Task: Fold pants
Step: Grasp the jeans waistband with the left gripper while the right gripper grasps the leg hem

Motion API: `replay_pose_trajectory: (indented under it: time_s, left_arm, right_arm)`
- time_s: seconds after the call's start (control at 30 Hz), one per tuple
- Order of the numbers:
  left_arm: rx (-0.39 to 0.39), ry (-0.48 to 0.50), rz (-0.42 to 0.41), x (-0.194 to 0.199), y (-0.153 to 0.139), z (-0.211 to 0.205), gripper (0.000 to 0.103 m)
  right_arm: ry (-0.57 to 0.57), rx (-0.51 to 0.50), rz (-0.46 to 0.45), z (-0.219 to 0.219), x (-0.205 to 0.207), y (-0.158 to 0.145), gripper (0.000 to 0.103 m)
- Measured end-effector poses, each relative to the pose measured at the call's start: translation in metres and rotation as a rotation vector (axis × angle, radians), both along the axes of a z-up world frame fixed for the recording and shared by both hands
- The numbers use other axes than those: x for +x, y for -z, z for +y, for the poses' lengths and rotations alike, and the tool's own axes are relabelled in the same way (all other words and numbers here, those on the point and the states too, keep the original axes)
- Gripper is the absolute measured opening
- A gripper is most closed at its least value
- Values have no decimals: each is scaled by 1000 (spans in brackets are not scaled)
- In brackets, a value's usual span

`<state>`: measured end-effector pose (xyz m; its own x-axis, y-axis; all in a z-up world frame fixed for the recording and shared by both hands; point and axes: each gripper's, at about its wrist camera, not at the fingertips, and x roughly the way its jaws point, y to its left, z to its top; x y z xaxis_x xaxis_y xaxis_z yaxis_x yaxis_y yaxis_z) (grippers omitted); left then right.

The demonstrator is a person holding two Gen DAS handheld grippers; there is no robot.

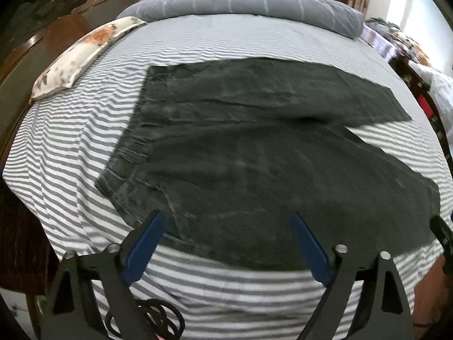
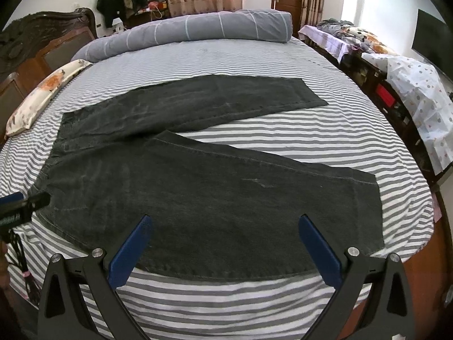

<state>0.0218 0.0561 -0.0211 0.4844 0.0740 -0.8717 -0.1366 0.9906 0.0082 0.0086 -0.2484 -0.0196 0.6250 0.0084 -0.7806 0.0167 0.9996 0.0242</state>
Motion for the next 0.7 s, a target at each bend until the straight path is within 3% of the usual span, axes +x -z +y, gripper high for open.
replay_pose_trajectory:
  time_s: [0.27, 0.4, 0.7]
  left_arm:
    - [-18, -62, -42, 44, -9, 62, 72]
    - [-14, -82, -61, 73, -12, 95, 71]
    - [-57, -142, -14, 159, 12, 164, 72]
  right_arm:
    - [-42, 51, -27, 4, 26, -7, 102]
    - [-78, 29, -21, 11, 49, -6, 102]
    - [-178, 8, 22, 43, 135, -3, 102]
